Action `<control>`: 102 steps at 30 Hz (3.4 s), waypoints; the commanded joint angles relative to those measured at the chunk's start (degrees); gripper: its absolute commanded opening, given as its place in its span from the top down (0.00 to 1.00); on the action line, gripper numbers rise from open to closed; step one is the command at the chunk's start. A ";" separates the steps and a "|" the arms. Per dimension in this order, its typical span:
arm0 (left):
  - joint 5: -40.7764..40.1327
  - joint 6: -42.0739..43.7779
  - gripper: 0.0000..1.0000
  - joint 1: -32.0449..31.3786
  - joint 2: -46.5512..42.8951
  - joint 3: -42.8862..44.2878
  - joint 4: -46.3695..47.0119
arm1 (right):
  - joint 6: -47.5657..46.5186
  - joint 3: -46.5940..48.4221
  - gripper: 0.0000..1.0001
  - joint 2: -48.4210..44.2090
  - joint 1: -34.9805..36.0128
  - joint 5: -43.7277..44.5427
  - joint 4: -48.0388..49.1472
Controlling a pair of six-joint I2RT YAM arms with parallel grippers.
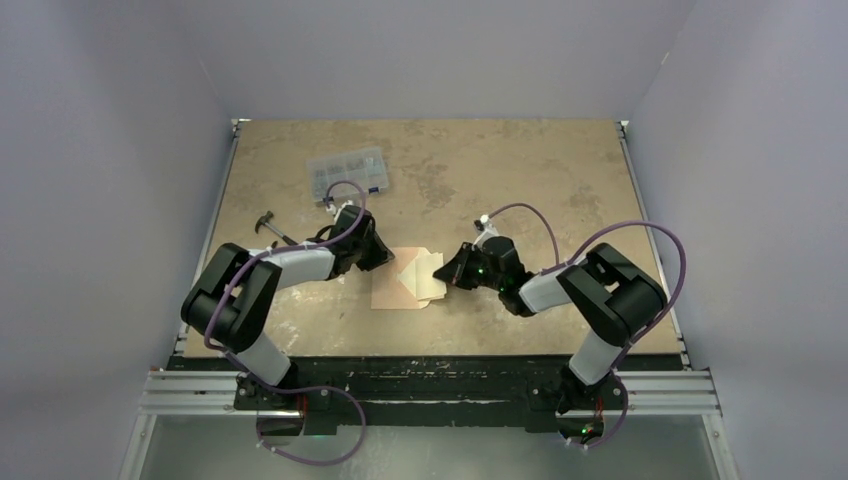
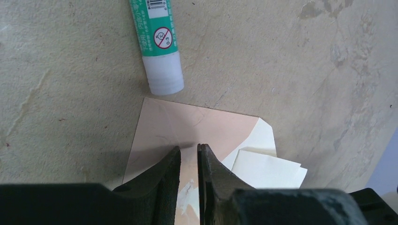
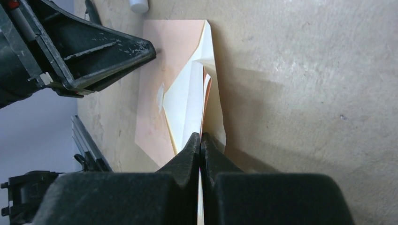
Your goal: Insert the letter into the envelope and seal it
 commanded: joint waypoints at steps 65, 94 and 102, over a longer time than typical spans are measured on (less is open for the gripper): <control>2.42 8.92 0.41 0.09 -3.55 -2.08 -16.74 | 2.04 15.17 0.81 11.39 4.44 -3.16 -9.21; 9.53 11.27 0.57 0.17 3.14 -1.60 -8.39 | -20.63 30.56 0.23 4.51 4.43 6.62 -42.58; 8.67 10.47 0.60 0.16 5.23 -1.41 -7.66 | -21.61 32.95 0.27 2.22 4.45 12.75 -48.45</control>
